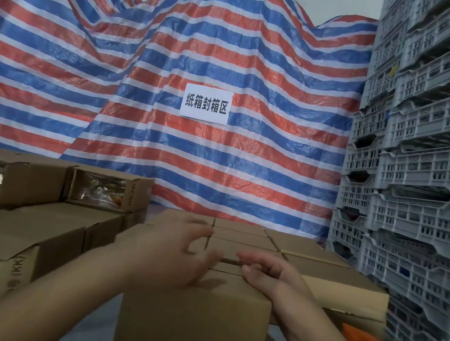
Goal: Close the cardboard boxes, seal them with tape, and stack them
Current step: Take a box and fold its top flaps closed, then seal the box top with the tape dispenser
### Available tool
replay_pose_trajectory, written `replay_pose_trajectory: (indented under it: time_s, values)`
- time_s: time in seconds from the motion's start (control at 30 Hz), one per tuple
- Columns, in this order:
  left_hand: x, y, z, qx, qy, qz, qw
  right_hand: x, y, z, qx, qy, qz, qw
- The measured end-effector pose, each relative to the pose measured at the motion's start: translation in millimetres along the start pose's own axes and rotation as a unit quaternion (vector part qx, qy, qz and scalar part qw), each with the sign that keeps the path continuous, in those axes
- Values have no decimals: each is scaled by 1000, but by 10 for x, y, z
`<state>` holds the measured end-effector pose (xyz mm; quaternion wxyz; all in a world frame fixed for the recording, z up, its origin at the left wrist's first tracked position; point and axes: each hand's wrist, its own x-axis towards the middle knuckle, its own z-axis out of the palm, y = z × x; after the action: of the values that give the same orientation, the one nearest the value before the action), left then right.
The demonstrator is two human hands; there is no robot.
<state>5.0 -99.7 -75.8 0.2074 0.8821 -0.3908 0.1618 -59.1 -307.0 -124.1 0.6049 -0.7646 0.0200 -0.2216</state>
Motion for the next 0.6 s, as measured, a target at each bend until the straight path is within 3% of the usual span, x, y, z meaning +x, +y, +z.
replay_pose_trajectory:
  time_s: [0.1,0.17,0.37,0.43,0.47,0.53,0.6]
  values:
    - [85,221,82,114,-151,27,982,-13,17,-10,1,-3,-7,1000]
    - [99,253,144,133,-207,20,969,-23,16,-1,8,1,-5,1000]
    - [57,256,202,112,-208,-2,972,-142,-116,-16,-12,-6,5,1000]
    - [43,289,190,119,-209,-5,971,-173,-228,-147,-84,39,-9,996]
    - [36,296,180,125,-209,-5,970,-175,-278,-268,-192,75,-30,978]
    - [9,312,157,136,-210,-7,968,-210,-324,-551,-450,135,-54,881]
    - [-19,323,141,144,-205,-1,968,-285,-282,-850,-575,153,-31,803]
